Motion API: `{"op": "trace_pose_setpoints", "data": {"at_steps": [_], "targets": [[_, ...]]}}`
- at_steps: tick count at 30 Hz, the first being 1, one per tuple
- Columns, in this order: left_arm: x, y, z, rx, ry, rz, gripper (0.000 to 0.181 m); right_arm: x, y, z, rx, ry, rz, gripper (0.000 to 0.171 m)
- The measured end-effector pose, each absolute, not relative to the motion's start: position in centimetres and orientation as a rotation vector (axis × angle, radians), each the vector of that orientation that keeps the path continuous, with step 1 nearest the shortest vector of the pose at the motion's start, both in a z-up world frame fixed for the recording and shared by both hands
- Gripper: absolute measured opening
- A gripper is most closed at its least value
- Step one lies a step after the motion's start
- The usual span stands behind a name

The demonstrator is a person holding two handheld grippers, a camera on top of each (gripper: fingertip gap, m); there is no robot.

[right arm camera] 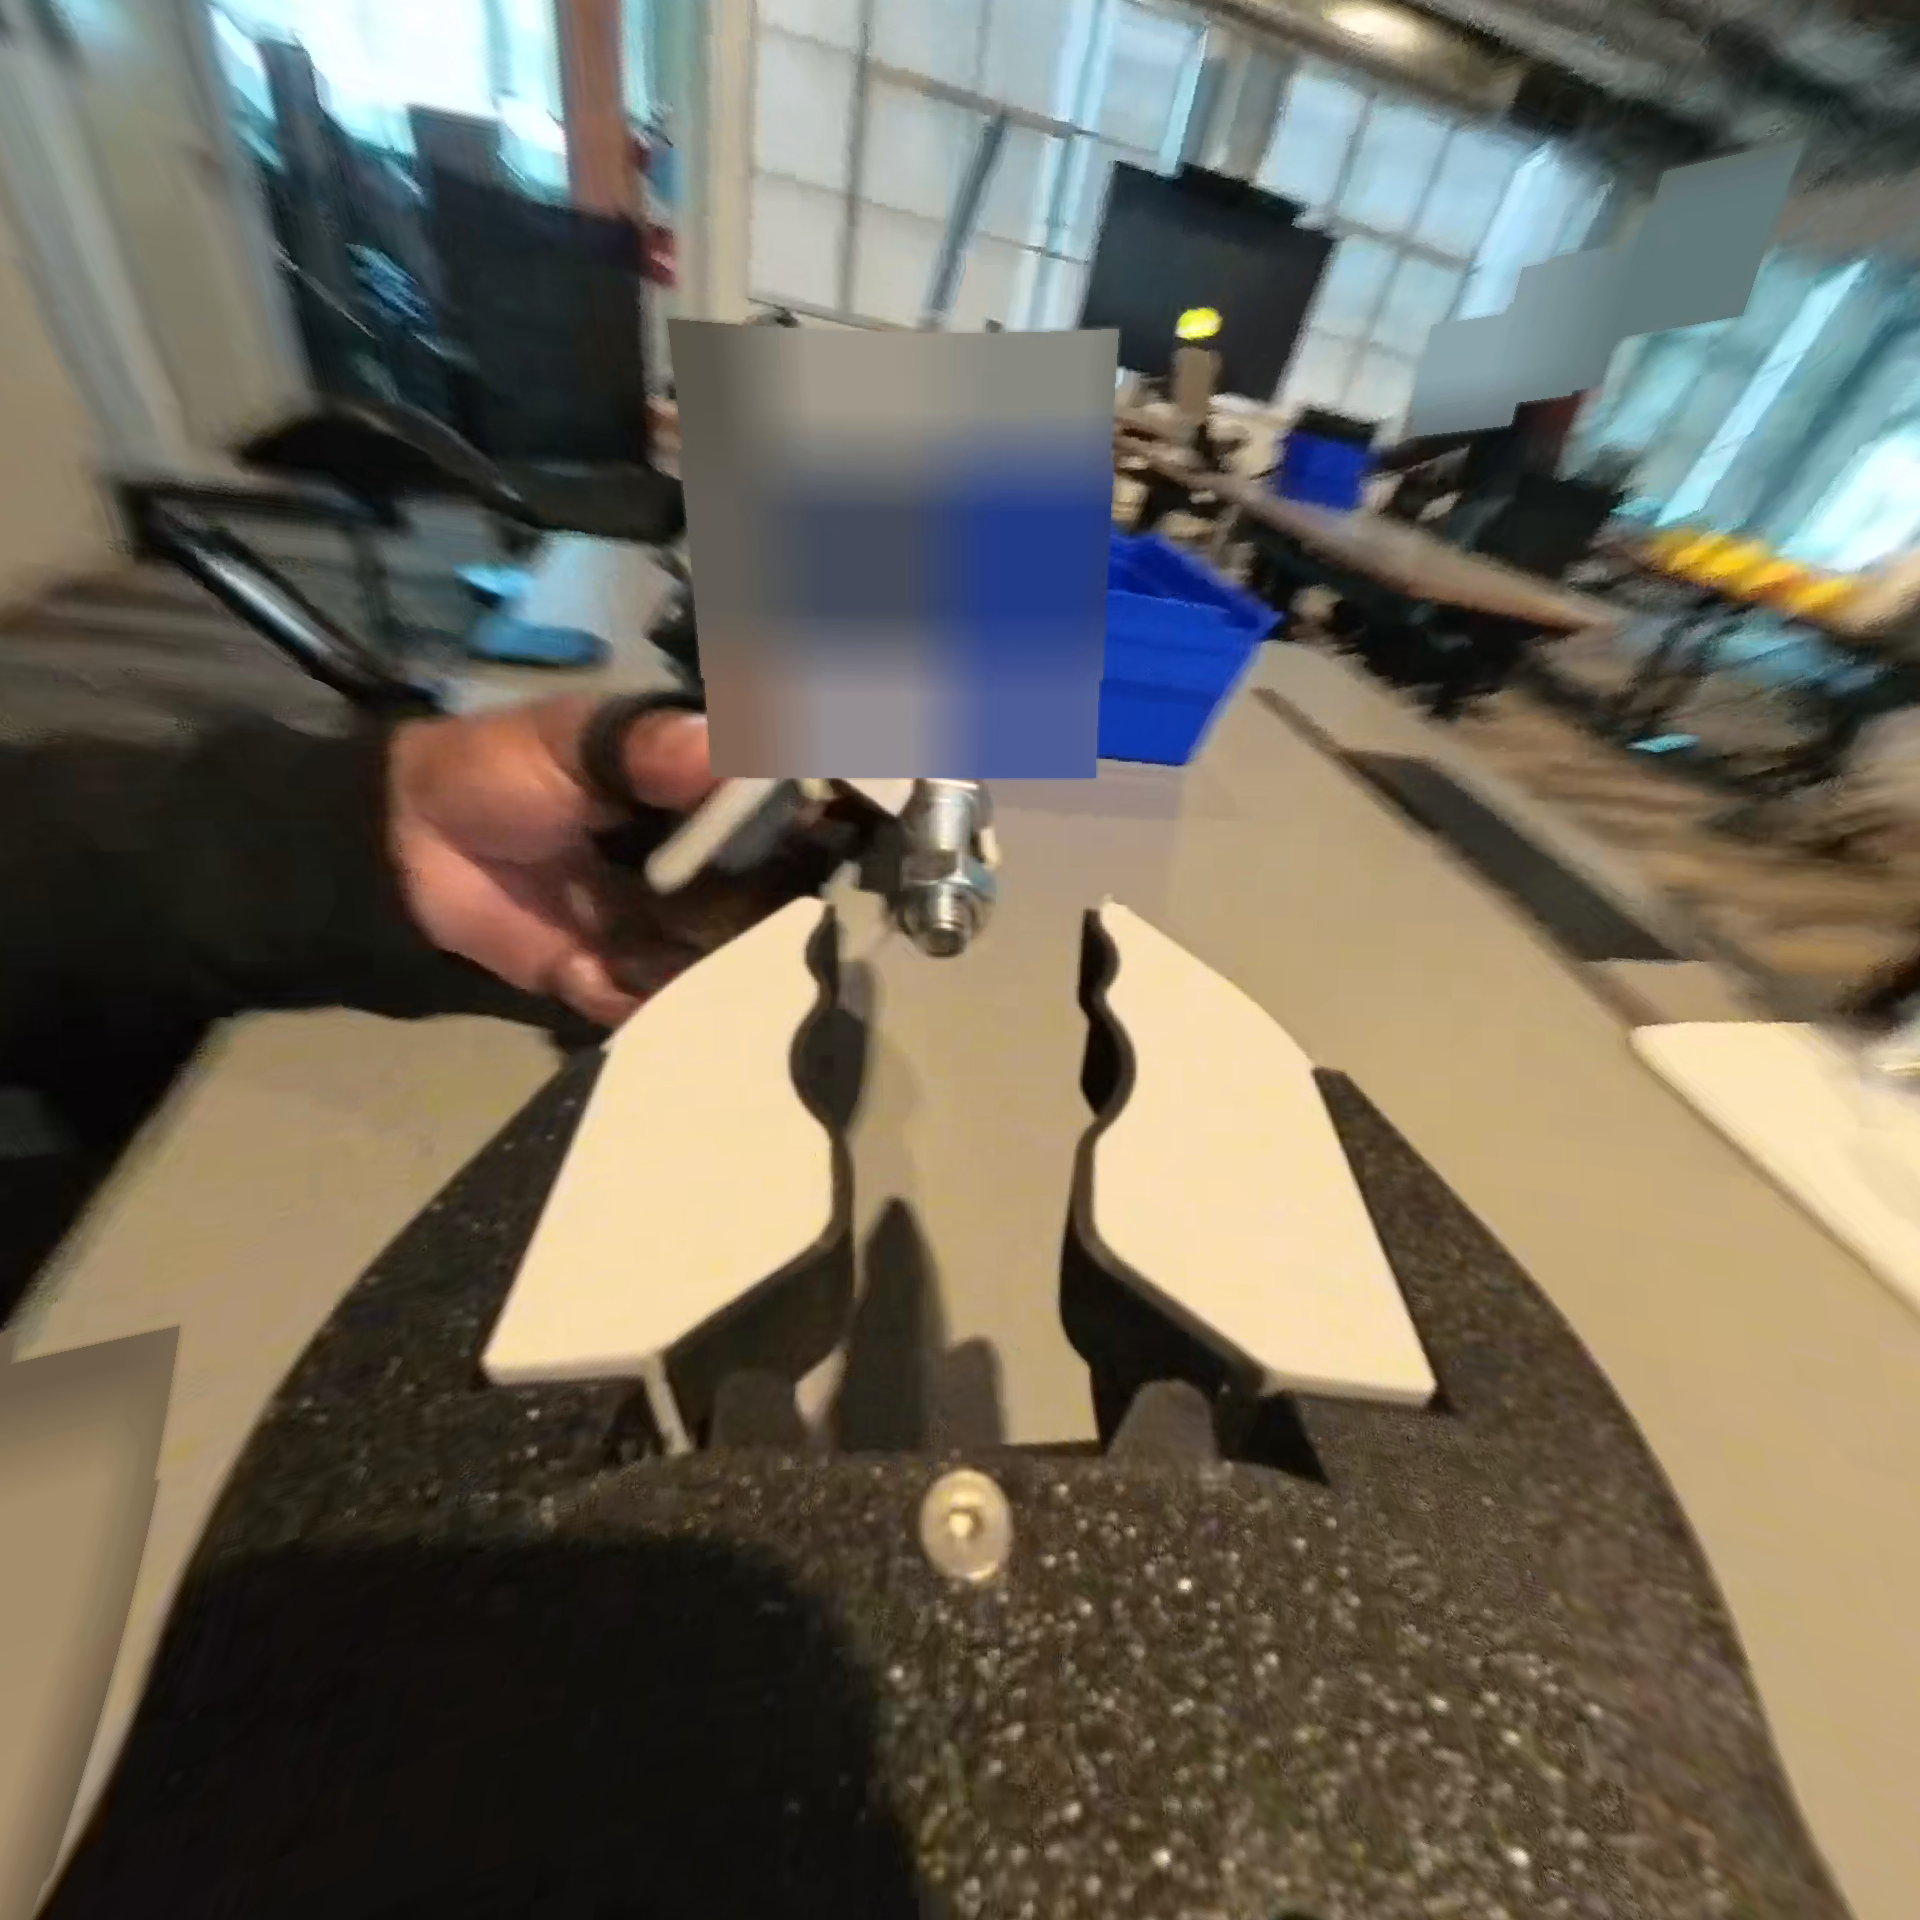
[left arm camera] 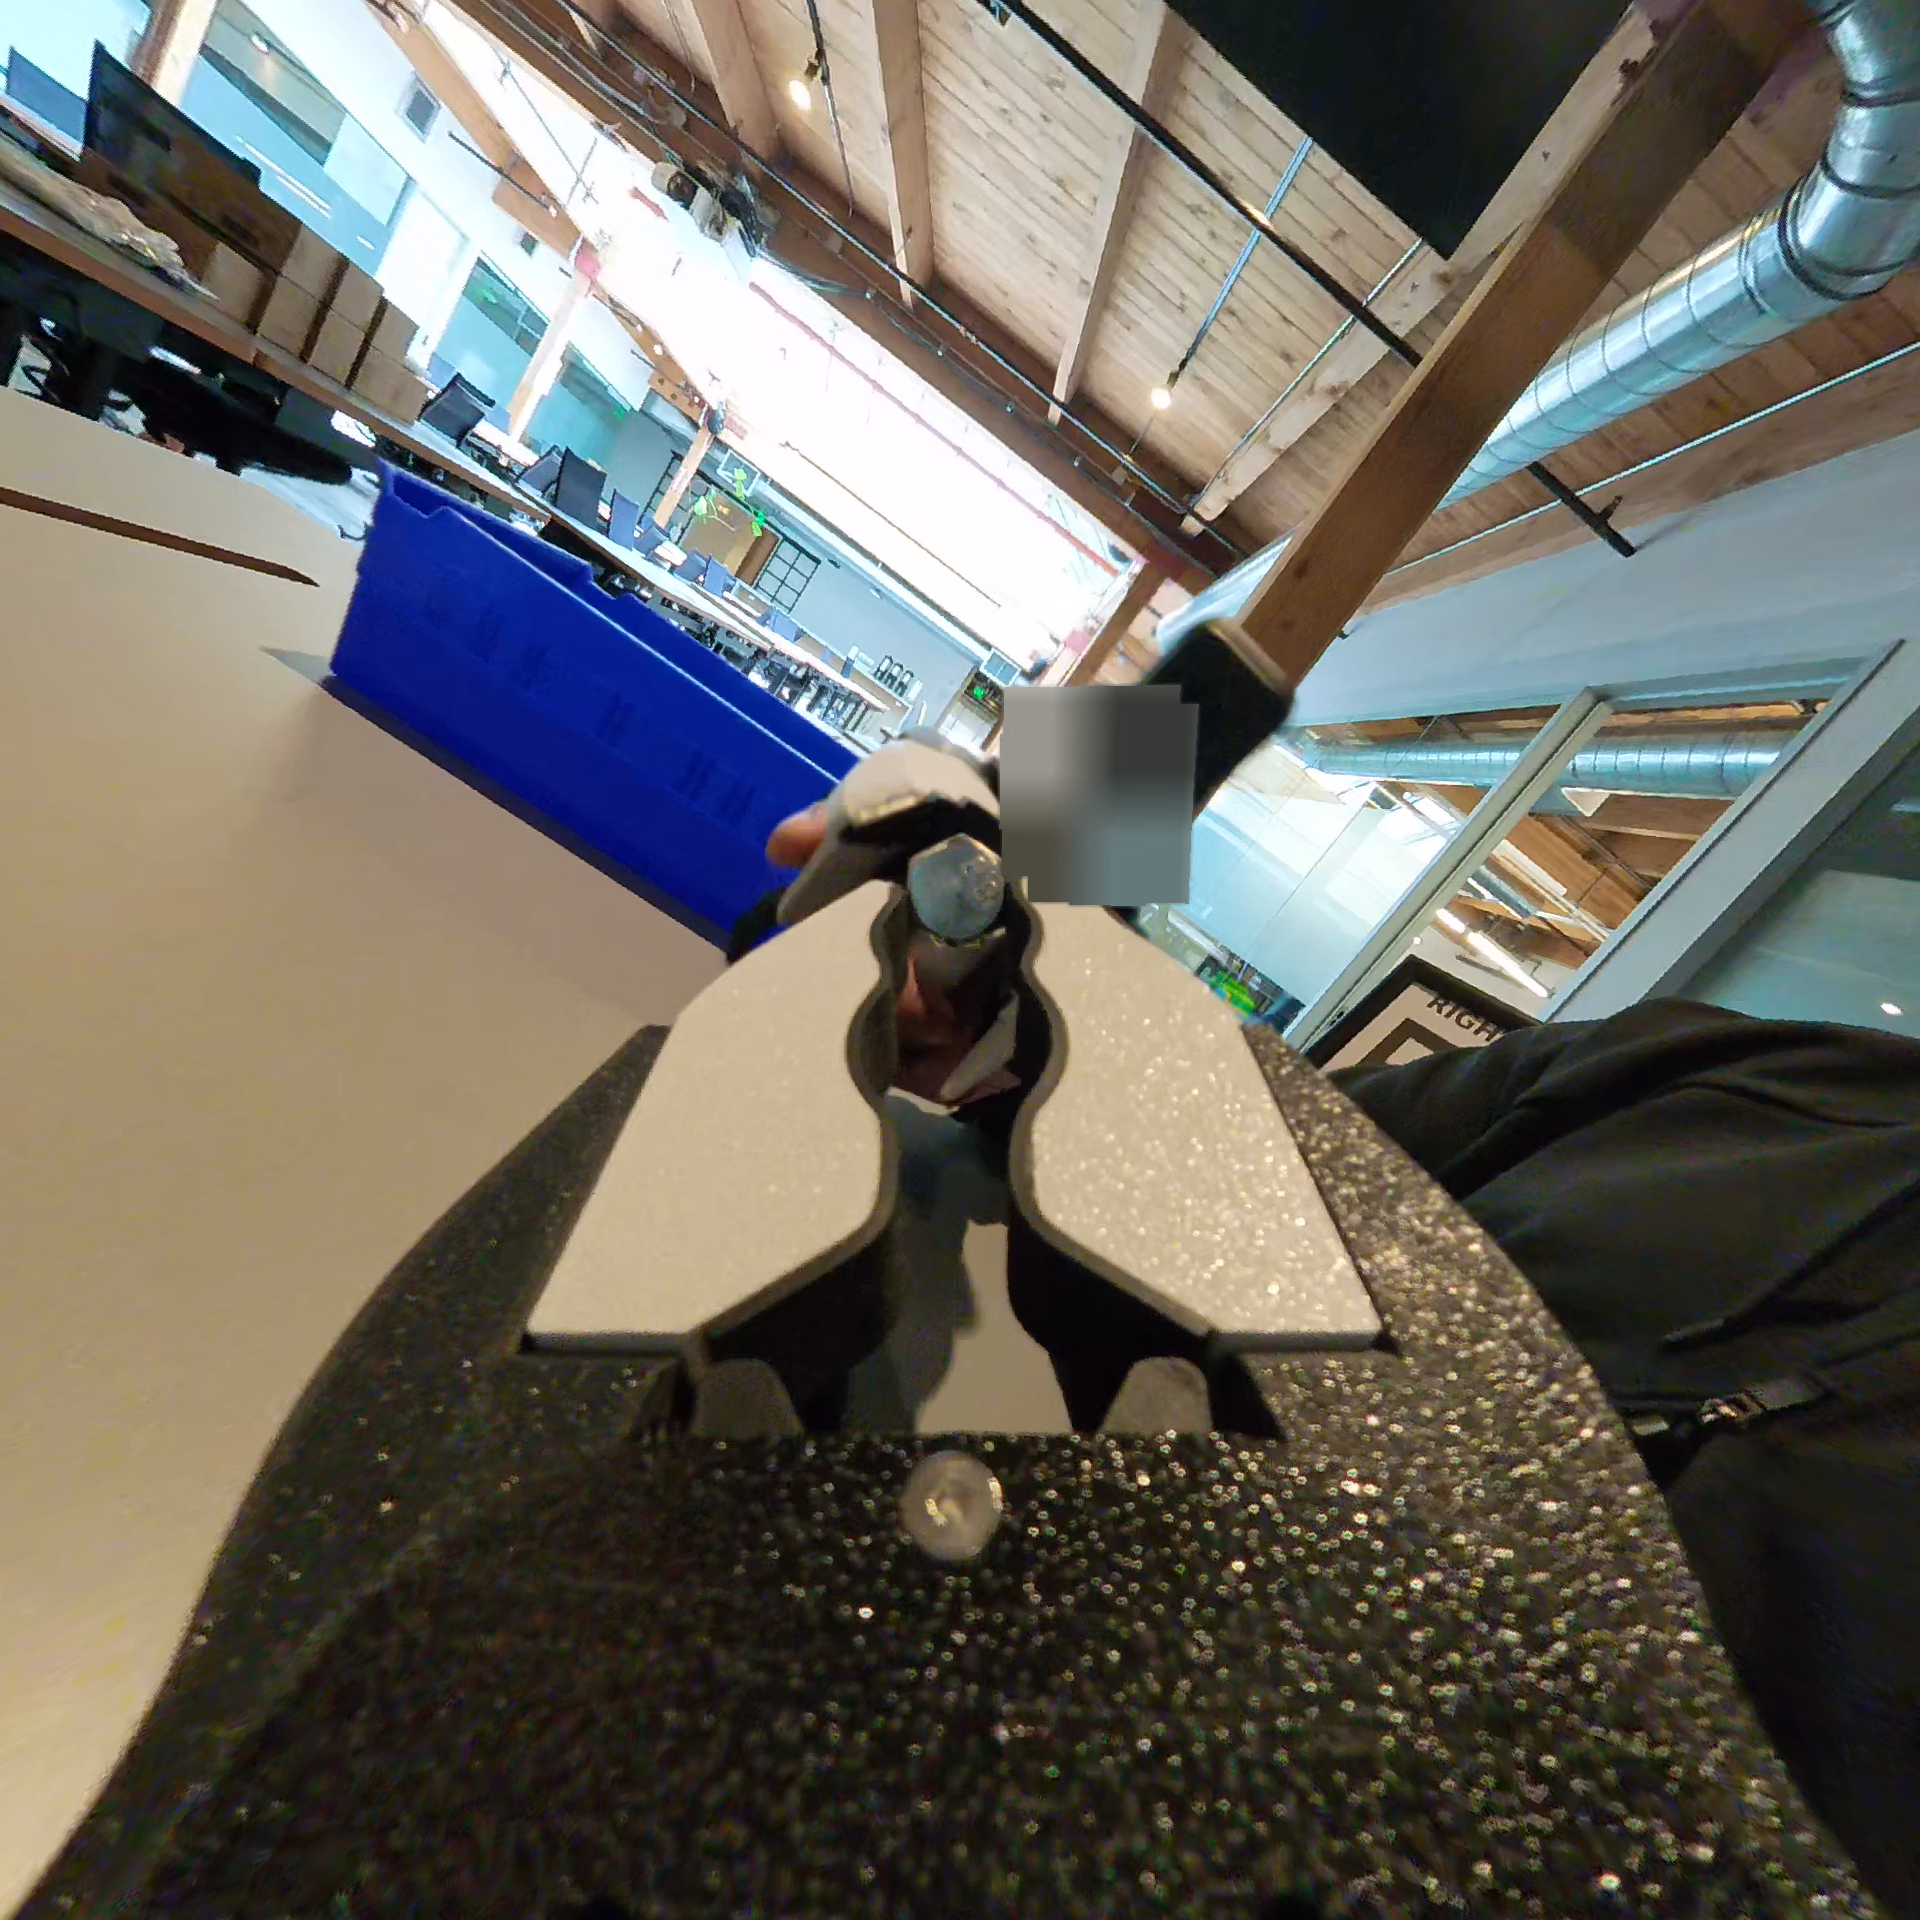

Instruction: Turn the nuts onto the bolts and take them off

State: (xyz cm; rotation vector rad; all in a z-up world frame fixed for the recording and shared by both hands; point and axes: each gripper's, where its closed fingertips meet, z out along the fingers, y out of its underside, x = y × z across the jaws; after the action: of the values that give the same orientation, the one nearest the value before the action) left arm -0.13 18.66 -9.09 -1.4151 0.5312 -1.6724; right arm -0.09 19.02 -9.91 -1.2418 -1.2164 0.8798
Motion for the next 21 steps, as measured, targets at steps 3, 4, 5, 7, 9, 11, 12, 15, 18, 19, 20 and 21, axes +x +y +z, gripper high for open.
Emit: {"op": "trace_pose_setpoints", "data": {"at_steps": [3,4,5,7,9,11,12,15,18,19,20,21], "targets": [[-0.23,18.75,-9.14,-1.416,0.516,-1.685,0.016,0.29,19.6,-9.63,-1.083,-1.265,0.473,0.046],[-0.21,18.74,-9.17,-1.417,0.516,-1.688,0.016,0.23,19.43,-9.63,-1.026,-1.29,0.364,0.044],[-0.17,18.71,-9.18,-1.417,0.518,-1.692,0.016,0.09,19.23,-9.68,-0.98,-1.309,0.278,0.043],[-0.13,18.68,-9.2,-1.418,0.52,-1.693,0.017,-0.26,18.81,-9.83,-0.925,-1.332,0.178,0.041],[-0.13,18.66,-9.2,-1.418,0.521,-1.694,0.017,-0.42,18.66,-9.86,-0.901,-1.332,0.131,0.038],[-0.05,18.59,-9.22,-1.419,0.528,-1.695,0.016,-0.38,18.84,-9.91,-0.904,-1.326,0.109,0.036],[0.03,18.54,-9.23,-1.42,0.534,-1.697,0.016,-0.31,19.01,-9.9,-0.91,-1.319,0.102,0.034],[0.34,18.42,-9.27,-1.425,0.552,-1.703,0.017,-0.14,19.31,-9.94,-0.911,-1.309,0.076,0.022],[0.51,18.39,-9.17,-1.423,0.562,-1.705,0.017,0.02,19.24,-9.78,-0.92,-1.308,0.106,0.018],[0.54,18.38,-9.19,-1.425,0.565,-1.702,0.017,0.01,19.19,-9.84,-0.948,-1.309,0.165,0.018],[0.55,18.4,-9.23,-1.43,0.568,-1.697,0.017,-0.01,19.13,-9.94,-0.987,-1.309,0.253,0.018],[0.55,18.41,-9.27,-1.433,0.572,-1.691,0.016,-0.06,19.0,-10.07,-1.036,-1.309,0.37,0.018]]}}
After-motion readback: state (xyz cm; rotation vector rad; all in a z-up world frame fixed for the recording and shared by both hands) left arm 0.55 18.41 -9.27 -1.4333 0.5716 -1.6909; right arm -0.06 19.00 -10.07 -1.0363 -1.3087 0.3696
